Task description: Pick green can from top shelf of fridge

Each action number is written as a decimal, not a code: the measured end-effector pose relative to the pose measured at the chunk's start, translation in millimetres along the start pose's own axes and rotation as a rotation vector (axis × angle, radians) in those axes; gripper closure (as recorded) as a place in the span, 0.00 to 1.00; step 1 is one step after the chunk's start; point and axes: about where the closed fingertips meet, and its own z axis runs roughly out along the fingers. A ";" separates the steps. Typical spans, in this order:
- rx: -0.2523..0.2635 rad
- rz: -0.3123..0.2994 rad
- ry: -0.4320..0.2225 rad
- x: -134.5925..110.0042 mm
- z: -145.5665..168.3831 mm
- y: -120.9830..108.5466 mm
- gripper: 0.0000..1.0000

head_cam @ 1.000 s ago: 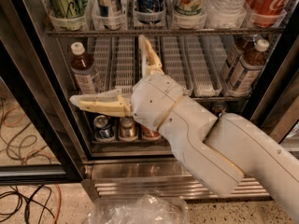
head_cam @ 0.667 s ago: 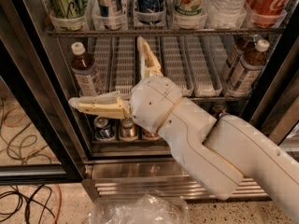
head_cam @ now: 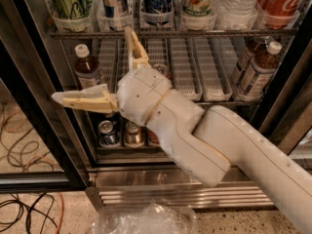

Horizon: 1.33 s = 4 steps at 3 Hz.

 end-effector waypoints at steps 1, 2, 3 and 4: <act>-0.047 0.001 -0.023 -1.5 27.4 15.8 0.00; -0.048 0.000 -0.033 -0.7 30.2 15.1 0.00; -0.033 -0.011 -0.072 -6.0 42.1 4.3 0.00; 0.010 -0.027 -0.113 -10.3 54.4 -9.9 0.00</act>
Offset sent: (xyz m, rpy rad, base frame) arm 0.0030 0.0231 0.0053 0.0011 -0.0143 0.0363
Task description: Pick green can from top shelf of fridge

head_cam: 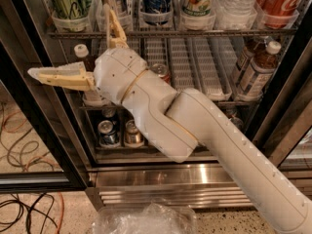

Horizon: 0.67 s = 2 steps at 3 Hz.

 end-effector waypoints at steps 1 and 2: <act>0.018 -0.054 -0.003 1.3 -0.5 -4.0 0.00; 0.018 -0.054 -0.003 1.3 -0.5 -4.0 0.00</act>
Offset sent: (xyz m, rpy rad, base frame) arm 0.0041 -0.0033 -0.0005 -0.0127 -0.0362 -0.0366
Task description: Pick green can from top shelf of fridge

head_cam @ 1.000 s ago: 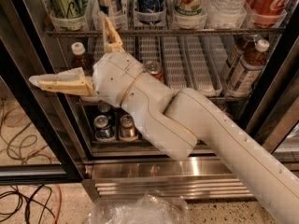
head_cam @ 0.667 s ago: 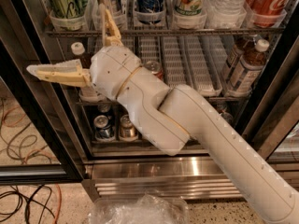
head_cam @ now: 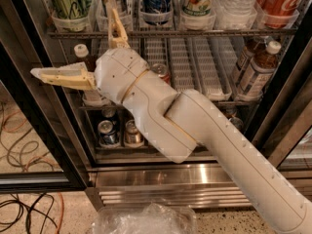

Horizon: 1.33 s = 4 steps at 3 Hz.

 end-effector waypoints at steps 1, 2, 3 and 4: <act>0.071 -0.003 0.011 24.7 27.2 2.0 0.00; 0.092 -0.066 0.004 25.3 32.2 0.7 0.00; 0.092 -0.064 0.004 24.3 31.0 -0.2 0.00; 0.105 -0.050 -0.021 20.5 35.3 1.0 0.00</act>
Offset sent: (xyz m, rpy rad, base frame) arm 0.0448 0.0673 -0.0258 0.0236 -0.0528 -0.1625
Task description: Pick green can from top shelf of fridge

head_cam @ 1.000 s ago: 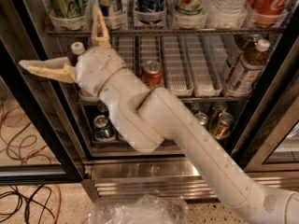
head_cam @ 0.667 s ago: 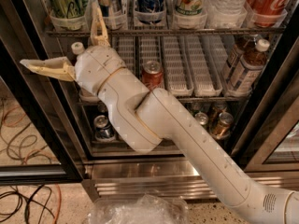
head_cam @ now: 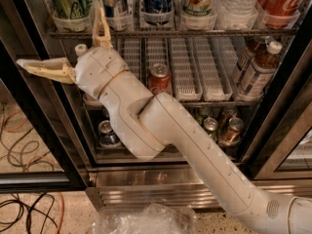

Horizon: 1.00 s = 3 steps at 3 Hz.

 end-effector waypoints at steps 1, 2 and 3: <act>0.028 0.126 -0.043 -8.8 11.1 21.1 0.00; 0.054 0.147 -0.023 4.5 26.5 32.5 0.00; 0.053 0.143 -0.023 3.8 26.7 32.9 0.00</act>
Offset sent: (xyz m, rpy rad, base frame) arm -0.0122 0.0159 0.0063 0.0863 0.0349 0.0432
